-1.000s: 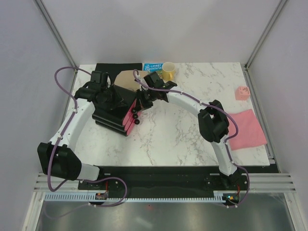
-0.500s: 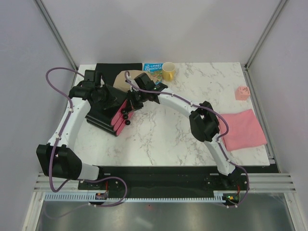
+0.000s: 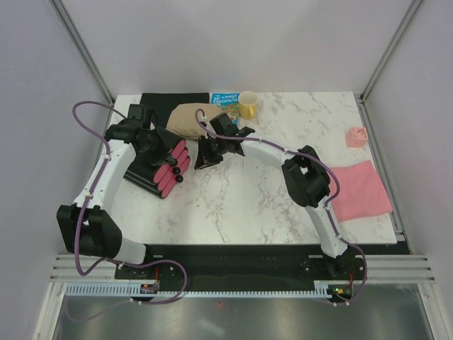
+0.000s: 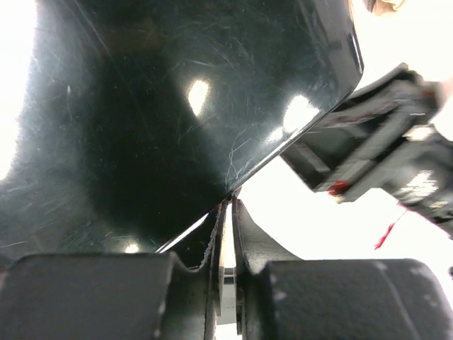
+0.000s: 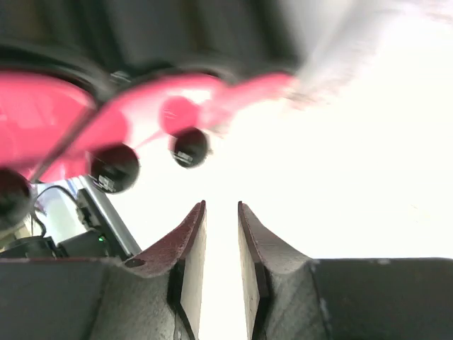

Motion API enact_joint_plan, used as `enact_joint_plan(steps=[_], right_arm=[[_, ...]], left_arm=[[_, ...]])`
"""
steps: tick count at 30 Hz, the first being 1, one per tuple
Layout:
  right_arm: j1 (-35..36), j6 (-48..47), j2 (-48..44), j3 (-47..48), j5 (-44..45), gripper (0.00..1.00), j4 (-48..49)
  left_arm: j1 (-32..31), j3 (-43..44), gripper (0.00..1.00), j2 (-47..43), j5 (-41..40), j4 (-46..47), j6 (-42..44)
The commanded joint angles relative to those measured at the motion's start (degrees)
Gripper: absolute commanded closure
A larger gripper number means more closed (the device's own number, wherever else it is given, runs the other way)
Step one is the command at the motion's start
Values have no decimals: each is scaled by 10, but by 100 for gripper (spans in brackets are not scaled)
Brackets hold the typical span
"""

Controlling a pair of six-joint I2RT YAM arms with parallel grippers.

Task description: Fold and stack the t-shirts

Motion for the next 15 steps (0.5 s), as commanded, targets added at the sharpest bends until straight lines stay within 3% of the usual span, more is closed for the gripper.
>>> enact_joint_plan(steps=[1, 7, 10, 12, 15], right_arm=[[-40, -27, -103, -52, 35, 69, 26], [-49, -29, -100, -34, 42, 77, 29], [-50, -17, -74, 10, 37, 98, 29], [-49, -15, -57, 31, 35, 100, 29], [-48, -4, -25, 69, 28, 100, 27]], left_arm=[[7, 11, 84, 2, -45, -28, 12], [10, 75, 82, 9, -57, -17, 34], [14, 103, 82, 12, -58, -6, 39], [16, 115, 98, 14, -63, -2, 46], [22, 117, 98, 24, -87, -3, 56]])
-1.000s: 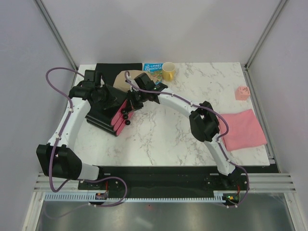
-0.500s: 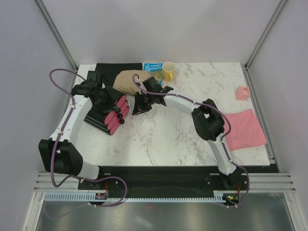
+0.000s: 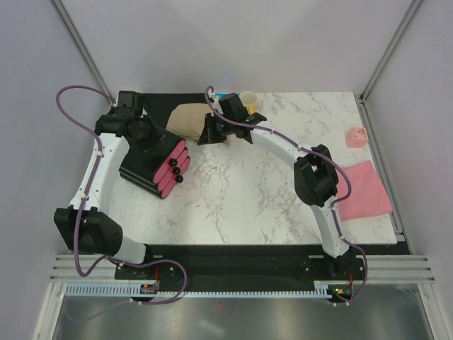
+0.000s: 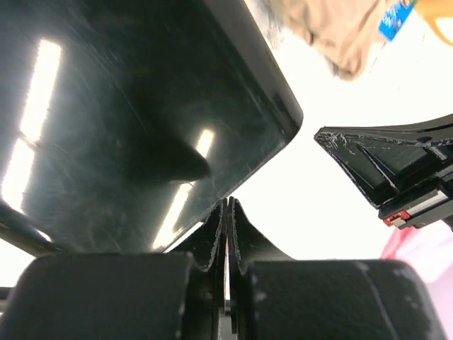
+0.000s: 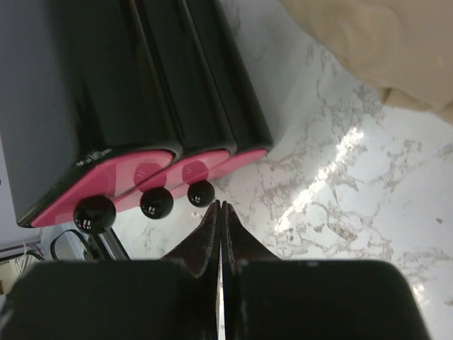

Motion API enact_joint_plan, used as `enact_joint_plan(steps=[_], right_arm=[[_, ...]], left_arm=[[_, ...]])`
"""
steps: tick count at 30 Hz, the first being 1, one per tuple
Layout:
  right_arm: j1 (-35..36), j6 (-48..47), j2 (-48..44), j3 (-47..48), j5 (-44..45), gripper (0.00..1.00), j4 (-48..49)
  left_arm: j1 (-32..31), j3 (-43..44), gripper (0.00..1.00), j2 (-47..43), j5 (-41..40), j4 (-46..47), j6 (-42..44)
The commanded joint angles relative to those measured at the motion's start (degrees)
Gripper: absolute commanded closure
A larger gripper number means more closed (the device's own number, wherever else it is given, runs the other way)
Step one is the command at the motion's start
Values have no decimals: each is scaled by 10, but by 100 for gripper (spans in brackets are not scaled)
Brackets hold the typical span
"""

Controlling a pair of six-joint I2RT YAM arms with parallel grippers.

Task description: Fold and stack the t-shirts

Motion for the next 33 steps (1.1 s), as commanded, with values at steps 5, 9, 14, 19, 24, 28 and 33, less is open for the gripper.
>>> enact_joint_plan(steps=[5, 9, 14, 19, 24, 28, 33], right_arm=[[6, 50, 79, 81, -34, 100, 28], [10, 82, 92, 64, -53, 100, 72], [17, 105, 95, 46, -55, 100, 116], [23, 170, 119, 50, -72, 100, 181], [38, 209, 163, 85, -86, 100, 207], [44, 243, 174, 63, -93, 100, 249], [44, 250, 182, 56, -81, 100, 268]], left_arm=[[38, 10, 98, 27, -84, 12, 44], [70, 3, 98, 36, -93, 13, 39], [71, -44, 98, 23, -133, 15, 25], [75, -87, 98, 1, -172, 19, 2], [98, -107, 98, -1, -186, 28, 2], [113, -112, 98, 7, -192, 56, 0], [122, -100, 98, 31, -184, 69, -2]])
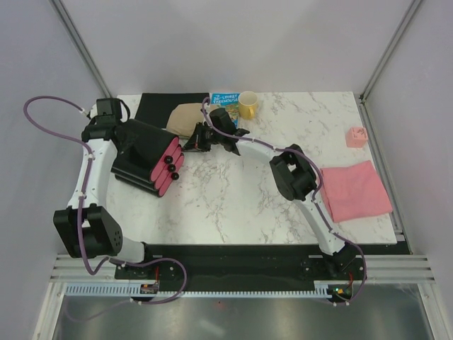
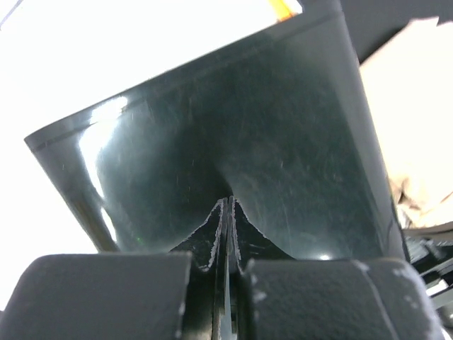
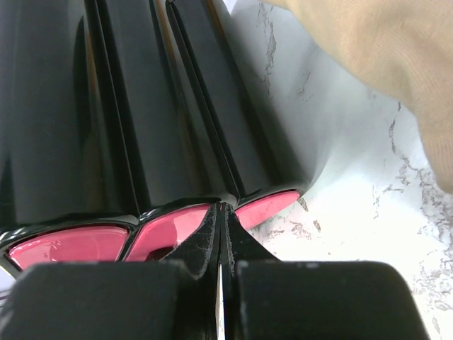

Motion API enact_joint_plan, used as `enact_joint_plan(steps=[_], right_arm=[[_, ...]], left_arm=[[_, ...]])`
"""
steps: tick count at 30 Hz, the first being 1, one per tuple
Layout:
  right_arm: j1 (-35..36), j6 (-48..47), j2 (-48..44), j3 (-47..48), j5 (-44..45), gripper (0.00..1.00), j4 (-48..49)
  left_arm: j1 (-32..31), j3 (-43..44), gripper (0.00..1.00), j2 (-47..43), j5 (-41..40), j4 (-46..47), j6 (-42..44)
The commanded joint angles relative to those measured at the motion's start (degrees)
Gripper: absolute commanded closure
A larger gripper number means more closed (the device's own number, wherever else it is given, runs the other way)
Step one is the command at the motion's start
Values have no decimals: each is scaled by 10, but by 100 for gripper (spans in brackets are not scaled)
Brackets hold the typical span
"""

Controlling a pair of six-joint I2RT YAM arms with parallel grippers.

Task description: Fold and stack the t-shirts

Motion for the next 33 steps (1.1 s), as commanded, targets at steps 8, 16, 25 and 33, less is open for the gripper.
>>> enact_joint_plan(steps=[8, 16, 25, 33], right_arm=[[29, 82, 111, 139, -8, 100, 71], [57, 143, 141, 151, -22, 100, 141], [90, 210, 168, 159, -30, 100, 205], [94, 216, 171, 141, -25, 96, 230]], left_arm=[[9, -60, 98, 44, 7, -45, -1], [10, -72, 98, 33, -1, -51, 7], [10, -77, 95, 23, -16, -61, 3], [9, -79, 83, 1, -11, -63, 6]])
